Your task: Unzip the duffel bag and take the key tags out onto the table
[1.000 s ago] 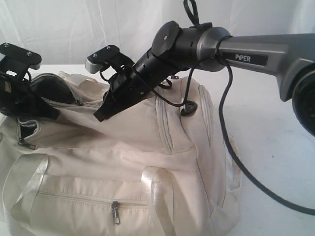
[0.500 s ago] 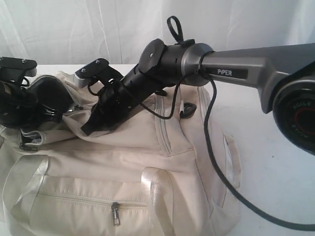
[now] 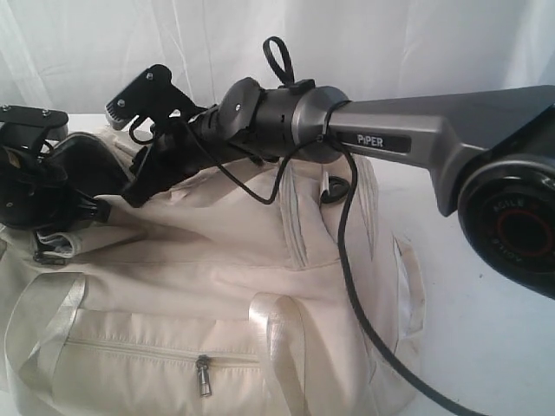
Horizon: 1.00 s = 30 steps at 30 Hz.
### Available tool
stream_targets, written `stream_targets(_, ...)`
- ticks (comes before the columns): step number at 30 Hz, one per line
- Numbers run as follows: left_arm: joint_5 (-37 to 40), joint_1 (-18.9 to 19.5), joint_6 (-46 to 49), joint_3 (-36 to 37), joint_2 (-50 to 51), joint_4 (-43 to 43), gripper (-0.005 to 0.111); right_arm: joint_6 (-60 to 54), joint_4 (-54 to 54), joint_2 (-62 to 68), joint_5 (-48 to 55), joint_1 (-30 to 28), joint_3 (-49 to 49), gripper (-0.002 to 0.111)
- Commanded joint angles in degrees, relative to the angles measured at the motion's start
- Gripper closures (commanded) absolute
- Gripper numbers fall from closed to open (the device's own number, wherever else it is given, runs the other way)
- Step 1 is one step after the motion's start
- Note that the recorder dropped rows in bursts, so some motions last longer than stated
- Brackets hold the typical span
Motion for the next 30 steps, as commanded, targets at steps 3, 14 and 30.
stream_targets(3,2.1,0.2,1.0,0.1,-0.4,-0.2,0.107,-4.5,-0.4,1.5,3.1,-0.2,-0.2,0.064)
stream_targets(14,5.2,0.2,1.2,0.1,0.3,-0.4,0.107,-6.2,0.4,0.7,7.1,-0.1,-2.8,0.061)
stream_targets(30,5.1,0.2,2.5,0.1,0.3,-1.1,0.107,-9.7,0.4,2.9,8.2,-0.1,-2.6,0.073)
